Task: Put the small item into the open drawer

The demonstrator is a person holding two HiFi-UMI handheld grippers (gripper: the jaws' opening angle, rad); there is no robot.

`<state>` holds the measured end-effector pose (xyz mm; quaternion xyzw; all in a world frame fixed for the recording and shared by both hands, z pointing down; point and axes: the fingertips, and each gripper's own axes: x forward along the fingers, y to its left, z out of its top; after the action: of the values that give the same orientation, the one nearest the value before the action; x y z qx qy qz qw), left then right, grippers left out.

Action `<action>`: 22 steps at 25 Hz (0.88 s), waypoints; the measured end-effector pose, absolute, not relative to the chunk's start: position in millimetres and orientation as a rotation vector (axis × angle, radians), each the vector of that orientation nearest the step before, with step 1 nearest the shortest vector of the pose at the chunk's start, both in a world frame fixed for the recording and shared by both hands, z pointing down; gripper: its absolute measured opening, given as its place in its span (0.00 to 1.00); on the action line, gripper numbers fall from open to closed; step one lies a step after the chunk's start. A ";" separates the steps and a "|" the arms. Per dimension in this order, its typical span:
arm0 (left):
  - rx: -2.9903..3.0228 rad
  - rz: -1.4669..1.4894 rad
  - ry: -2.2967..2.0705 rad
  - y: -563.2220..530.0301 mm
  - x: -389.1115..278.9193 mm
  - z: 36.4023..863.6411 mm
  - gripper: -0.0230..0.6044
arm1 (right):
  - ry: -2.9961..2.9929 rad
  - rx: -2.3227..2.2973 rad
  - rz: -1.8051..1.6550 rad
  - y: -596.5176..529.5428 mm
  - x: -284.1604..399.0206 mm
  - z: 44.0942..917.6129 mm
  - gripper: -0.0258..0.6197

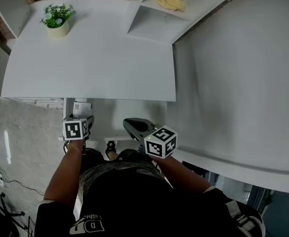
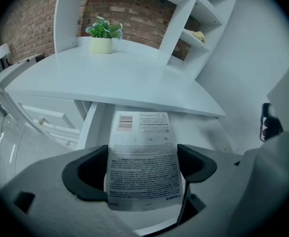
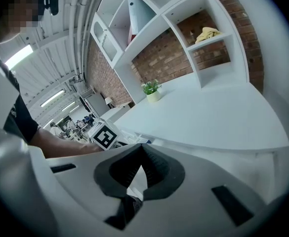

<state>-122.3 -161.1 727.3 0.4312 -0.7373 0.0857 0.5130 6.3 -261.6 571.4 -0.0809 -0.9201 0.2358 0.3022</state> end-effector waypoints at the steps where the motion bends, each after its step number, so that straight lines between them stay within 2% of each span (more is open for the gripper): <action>1: 1.030 0.211 -1.770 -164.2 -123.1 731.3 0.71 | -2.438 -0.216 0.626 -263.7 9.1 572.3 0.05; 12: 0.896 0.259 -1.695 -175.7 -126.8 785.3 0.71 | -2.397 -0.164 0.688 -287.8 50.9 589.9 0.05; 22: 0.847 0.347 -1.673 -176.4 -136.2 817.2 0.71 | -2.395 -0.118 0.715 -300.9 58.2 598.6 0.05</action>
<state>-136.2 -176.4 817.2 0.3620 -0.7155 0.1483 0.5788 58.2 -300.9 598.6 -0.0448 -0.9086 0.2713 0.3143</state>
